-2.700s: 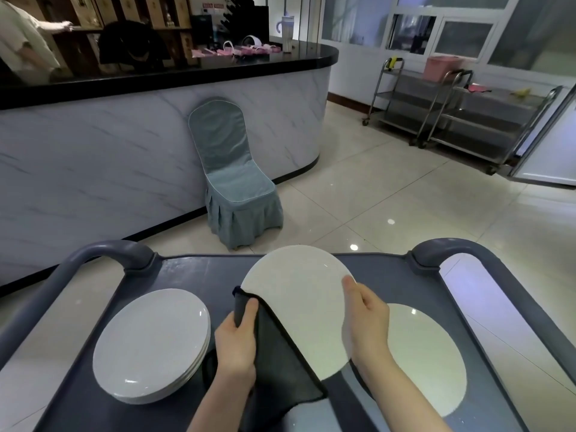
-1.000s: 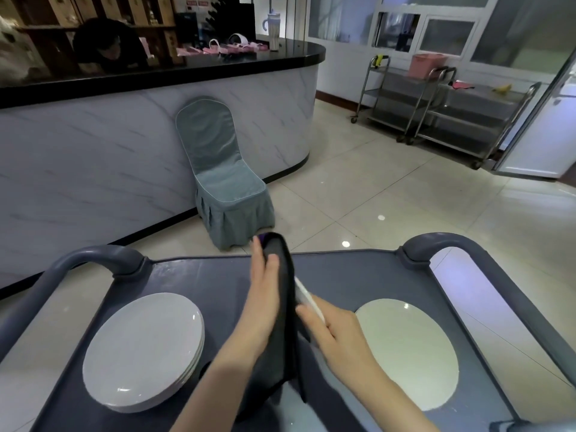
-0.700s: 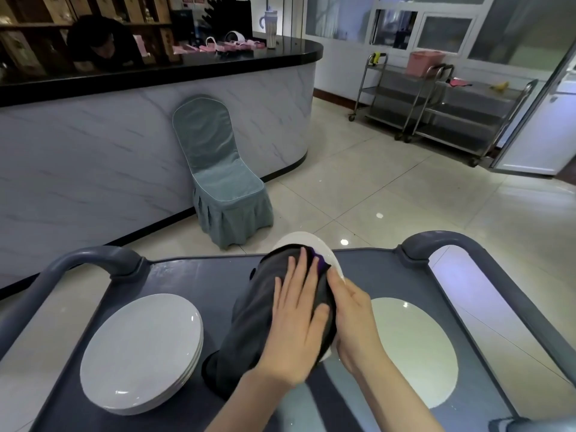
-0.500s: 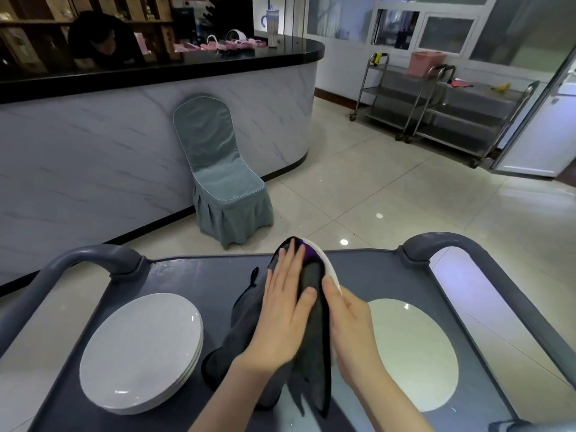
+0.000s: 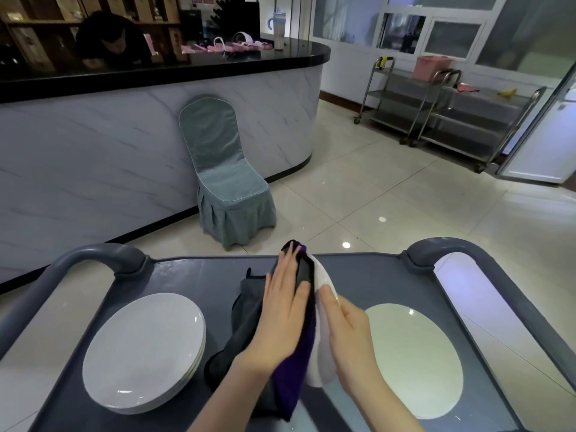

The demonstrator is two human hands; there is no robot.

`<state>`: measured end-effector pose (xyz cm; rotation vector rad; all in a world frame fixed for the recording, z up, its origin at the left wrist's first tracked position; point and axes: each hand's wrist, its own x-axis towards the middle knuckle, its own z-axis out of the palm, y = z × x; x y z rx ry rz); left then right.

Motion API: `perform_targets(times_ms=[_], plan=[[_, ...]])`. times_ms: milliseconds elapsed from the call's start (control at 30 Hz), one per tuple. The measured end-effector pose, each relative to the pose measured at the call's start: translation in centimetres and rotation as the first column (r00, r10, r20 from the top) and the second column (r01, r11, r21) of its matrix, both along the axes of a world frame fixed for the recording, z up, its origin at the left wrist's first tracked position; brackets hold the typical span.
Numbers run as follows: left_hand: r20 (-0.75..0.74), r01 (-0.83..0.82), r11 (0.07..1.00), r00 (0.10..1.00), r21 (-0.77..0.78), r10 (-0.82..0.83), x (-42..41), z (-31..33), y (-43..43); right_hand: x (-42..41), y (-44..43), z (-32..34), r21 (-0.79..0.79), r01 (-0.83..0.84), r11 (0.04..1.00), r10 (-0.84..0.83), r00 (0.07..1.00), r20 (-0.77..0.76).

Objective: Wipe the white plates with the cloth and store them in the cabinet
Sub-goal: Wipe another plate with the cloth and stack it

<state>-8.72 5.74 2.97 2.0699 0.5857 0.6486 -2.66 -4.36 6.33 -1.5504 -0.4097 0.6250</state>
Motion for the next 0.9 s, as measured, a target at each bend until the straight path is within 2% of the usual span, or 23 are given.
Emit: perform_targets(times_ms=[67,233,333,467,633,733,833,900], plan=[[-0.019,0.008,1.0,1.0,0.004,-0.008,-0.1,0.2,-0.2,0.0,-0.2,0.1,0.002,0.012,1.0,-0.012,1.0,-0.001],[-0.185,0.126,0.955,0.98,0.269,-0.077,-0.1,-0.4,-3.8,0.7,0.1,0.7,0.044,0.08,0.996,-0.077,0.995,-0.065],[-0.138,0.138,0.965,0.985,0.223,-0.109,0.2,-0.3,-2.9,0.8,-0.3,0.5,0.085,0.077,0.993,-0.064,0.987,-0.149],[-0.004,0.051,0.998,0.999,0.029,-0.051,0.8,0.0,0.2,1.4,-1.6,0.3,0.073,0.043,0.996,-0.024,0.971,-0.238],[-0.045,0.096,0.995,0.994,0.004,-0.096,-2.2,-1.3,1.3,5.6,-5.0,1.2,0.014,-0.005,1.0,0.009,0.967,-0.256],[-0.121,0.175,0.974,0.98,0.141,-0.159,-2.7,-1.5,0.2,7.6,-6.1,0.7,-0.001,-0.075,0.997,0.07,0.936,-0.345],[-0.203,0.248,0.911,0.961,0.33,-0.188,-1.4,-0.4,-0.6,7.3,-5.5,0.1,-0.019,-0.099,0.995,0.085,0.926,-0.367],[-0.214,0.268,0.883,0.957,0.385,-0.197,-0.9,0.1,-0.1,7.1,-4.8,0.2,-0.013,-0.145,0.989,0.13,0.923,-0.363]])
